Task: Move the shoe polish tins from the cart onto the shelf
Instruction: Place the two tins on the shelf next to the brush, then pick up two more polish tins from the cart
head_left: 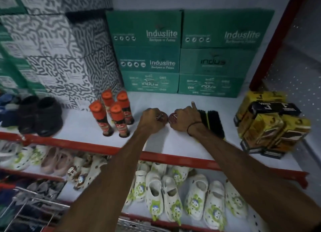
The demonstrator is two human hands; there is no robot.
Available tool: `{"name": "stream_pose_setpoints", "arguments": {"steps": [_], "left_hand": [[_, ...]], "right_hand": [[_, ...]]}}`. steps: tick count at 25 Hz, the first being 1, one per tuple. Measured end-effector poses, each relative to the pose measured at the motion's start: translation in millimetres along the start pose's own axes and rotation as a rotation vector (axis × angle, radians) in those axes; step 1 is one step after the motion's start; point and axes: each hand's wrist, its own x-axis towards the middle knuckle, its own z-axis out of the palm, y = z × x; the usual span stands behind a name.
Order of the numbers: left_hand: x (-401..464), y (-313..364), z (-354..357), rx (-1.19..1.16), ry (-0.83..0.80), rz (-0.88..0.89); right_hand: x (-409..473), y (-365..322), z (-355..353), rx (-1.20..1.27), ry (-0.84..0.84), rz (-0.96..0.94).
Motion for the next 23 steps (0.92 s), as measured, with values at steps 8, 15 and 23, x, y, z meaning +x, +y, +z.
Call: {"name": "stream_pose_setpoints", "arguments": {"steps": [8,15,23], "left_hand": [[11,-13,8,0.04,-0.061,-0.057],[-137,-36,-12,-0.125,0.658,0.14],[-360,-196,107,0.056,0.392,-0.396]], "right_hand": [[7,4,2,0.049,0.054,0.027],[-121,-83,11,0.4,0.712,-0.187],[-278,-187,219,0.597,0.071,-0.545]]}}
